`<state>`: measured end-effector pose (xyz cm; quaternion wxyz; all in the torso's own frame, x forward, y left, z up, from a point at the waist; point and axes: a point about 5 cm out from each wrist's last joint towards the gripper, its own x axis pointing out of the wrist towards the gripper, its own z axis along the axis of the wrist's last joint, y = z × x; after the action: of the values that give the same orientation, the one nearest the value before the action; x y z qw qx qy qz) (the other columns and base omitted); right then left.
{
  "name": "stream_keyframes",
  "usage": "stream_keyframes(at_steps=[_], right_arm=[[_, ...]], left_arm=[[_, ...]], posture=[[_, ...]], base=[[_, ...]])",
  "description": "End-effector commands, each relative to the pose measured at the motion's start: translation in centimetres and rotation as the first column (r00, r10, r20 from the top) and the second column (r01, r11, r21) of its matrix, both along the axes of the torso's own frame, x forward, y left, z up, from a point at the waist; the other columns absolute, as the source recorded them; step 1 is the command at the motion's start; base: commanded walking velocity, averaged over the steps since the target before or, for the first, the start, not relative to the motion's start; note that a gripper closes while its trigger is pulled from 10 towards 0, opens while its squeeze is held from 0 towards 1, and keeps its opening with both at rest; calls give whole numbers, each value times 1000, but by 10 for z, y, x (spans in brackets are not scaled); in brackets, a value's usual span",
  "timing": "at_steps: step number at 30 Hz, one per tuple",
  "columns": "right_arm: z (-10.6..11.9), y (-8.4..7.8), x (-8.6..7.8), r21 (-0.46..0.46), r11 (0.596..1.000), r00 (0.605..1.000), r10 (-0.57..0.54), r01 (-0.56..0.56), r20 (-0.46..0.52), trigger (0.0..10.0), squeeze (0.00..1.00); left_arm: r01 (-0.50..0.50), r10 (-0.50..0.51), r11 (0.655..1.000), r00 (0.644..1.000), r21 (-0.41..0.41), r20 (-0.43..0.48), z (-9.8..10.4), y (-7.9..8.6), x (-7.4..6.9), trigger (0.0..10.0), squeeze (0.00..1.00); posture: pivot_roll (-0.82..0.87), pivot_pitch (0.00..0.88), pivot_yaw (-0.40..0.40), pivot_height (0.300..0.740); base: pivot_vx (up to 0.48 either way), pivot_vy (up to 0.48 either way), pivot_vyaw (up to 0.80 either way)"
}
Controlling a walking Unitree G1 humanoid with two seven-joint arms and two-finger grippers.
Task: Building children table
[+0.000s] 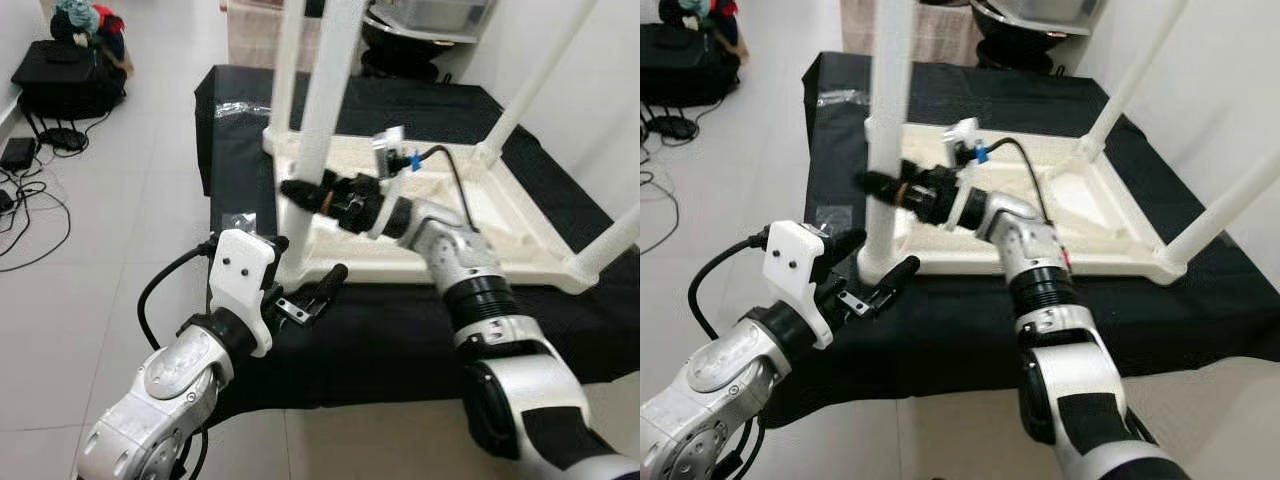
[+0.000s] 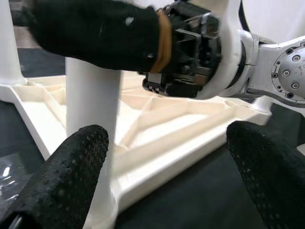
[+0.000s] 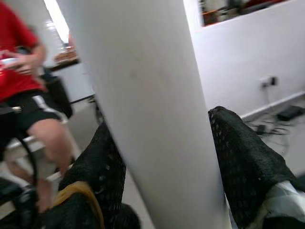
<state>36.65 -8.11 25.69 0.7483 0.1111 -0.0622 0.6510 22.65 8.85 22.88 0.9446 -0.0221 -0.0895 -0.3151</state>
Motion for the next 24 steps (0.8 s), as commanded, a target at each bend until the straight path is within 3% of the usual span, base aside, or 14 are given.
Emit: stream_keyframes(at_steps=[1,4,5,7,8,15,16,17,18,19,20,22,23,24], right_arm=[[4,0,-1,3,1000,1000,20,-21,17,10000,0],[4,5,6,-20,998,997,-64,64,38,10000,0],[4,7,10,-31,991,990,-131,133,51,8039,0],[4,7,10,-31,991,990,-131,133,51,8039,0],[3,6,17,-35,970,969,-239,241,56,0,0],[5,-16,41,-10,751,751,-660,660,-31,0,0],[1,-31,49,-61,564,562,-826,823,-52,0,0],[1,-31,49,-61,564,562,-826,823,-52,0,0],[-7,-53,53,-121,299,290,-953,946,-88,0,0],[-7,-53,53,-121,299,290,-953,946,-88,0,0],[-17,-73,50,-171,46,26,-993,984,-117,0,0],[-17,-73,50,-171,46,26,-993,984,-117,0,0],[-23,-86,46,-204,-109,-138,-982,973,-130,0,0],[-26,-85,45,-216,-147,-184,-969,965,-166,0,0]], left_arm=[[4,-4,1000,1000,0,-1,0,0,-1,10000,0],[3,-3,1000,1000,1,-1,0,0,-1,10000,0],[3,-3,1000,1000,1,0,0,0,-1,10000,0],[3,-3,1000,1000,1,0,0,0,-1,10000,0],[1,-1,1000,1000,2,0,0,0,-1,10000,0],[-1,1,1000,1000,-1,-2,-1,0,-1,10000,0],[-1,1,1000,1000,-2,-2,-1,0,-1,10000,0],[-1,1,1000,1000,-2,-2,-1,0,-1,10000,0],[-1,1,1000,1000,-2,-2,-1,0,0,10000,0],[-1,1,1000,1000,-2,-2,-1,0,0,10000,0],[-1,1,1000,1000,-3,-2,-1,0,0,10000,0],[-1,1,1000,1000,-3,-2,-1,0,0,10000,0],[-1,1,1000,1000,-3,-1,-1,-1,1,10000,0],[0,0,1000,1000,-3,-1,0,-1,1,10000,0]], posture=[[65,119,-170,740],[63,123,-166,740],[62,124,-167,740],[62,124,-167,740],[62,127,-165,740],[61,126,-170,740],[54,127,-169,740],[54,127,-169,740],[50,129,-166,740],[50,129,-166,740],[55,129,-167,740],[55,129,-167,740],[56,130,-168,740],[54,129,-166,740]], base=[[0,0,0],[0,0,0],[0,0,0],[0,0,0],[0,0,0],[0,0,0],[0,0,0],[0,0,0],[0,0,0],[0,0,0],[0,0,0],[0,0,0],[0,0,0],[0,0,0]])
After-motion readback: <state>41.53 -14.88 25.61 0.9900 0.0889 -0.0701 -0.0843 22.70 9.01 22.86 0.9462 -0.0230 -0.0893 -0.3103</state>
